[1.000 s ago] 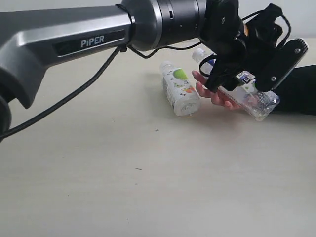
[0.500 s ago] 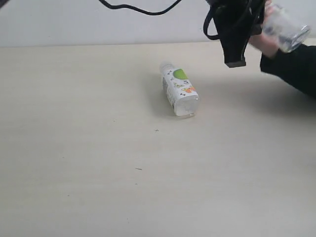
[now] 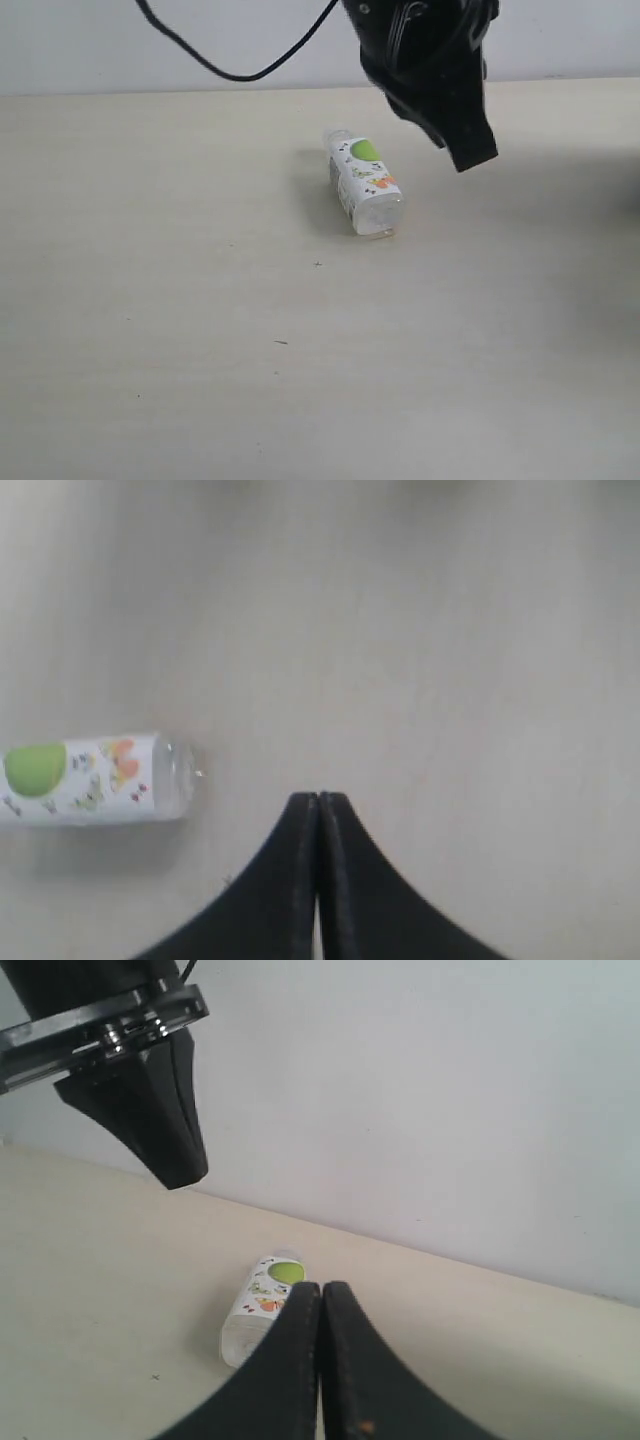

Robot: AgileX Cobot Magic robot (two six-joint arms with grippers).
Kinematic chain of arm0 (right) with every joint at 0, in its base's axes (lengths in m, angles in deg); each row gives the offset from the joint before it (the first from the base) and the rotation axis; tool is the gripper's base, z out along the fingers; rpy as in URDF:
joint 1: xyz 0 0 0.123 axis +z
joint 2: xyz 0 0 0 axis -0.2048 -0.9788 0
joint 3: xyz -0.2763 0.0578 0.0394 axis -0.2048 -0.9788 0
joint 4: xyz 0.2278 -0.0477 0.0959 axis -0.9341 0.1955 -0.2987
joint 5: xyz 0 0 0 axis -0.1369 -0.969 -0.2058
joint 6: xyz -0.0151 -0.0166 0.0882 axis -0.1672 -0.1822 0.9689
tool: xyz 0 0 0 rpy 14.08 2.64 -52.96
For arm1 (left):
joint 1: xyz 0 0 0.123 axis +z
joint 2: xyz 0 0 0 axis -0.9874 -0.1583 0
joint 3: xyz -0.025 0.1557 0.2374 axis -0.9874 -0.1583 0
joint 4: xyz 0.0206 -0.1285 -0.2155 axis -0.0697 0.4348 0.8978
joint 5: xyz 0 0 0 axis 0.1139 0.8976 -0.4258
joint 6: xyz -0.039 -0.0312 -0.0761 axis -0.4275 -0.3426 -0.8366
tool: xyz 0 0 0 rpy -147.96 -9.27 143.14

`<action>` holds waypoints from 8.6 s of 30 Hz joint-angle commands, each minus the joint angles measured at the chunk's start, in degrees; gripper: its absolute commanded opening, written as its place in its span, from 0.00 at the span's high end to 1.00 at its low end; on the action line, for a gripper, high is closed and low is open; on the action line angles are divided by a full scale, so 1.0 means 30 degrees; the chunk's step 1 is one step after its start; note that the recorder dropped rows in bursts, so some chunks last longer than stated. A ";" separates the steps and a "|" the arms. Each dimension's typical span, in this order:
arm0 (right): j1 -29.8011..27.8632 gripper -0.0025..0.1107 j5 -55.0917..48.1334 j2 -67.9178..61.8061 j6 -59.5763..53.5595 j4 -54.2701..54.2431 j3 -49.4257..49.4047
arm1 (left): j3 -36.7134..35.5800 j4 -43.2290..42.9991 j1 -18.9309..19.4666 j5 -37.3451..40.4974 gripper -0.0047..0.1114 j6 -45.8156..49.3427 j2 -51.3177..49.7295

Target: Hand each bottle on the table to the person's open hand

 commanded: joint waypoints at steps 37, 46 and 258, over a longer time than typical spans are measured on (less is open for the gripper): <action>0.0056 0.98 0.0111 0.0088 -0.0029 -0.0056 -0.0069 | -3.7732 0.0232 0.0863 -2.9690 0.96 -0.7076 3.4212; 0.0056 0.98 0.0111 0.0088 -0.0029 -0.0056 -0.0069 | -3.7732 0.0821 0.0894 -2.4229 0.96 -0.7351 3.6974; 0.0019 0.98 -1.4631 -3.6692 0.0208 -0.0368 3.1968 | -3.7732 0.5054 0.0894 -1.9504 0.96 -0.8841 3.6974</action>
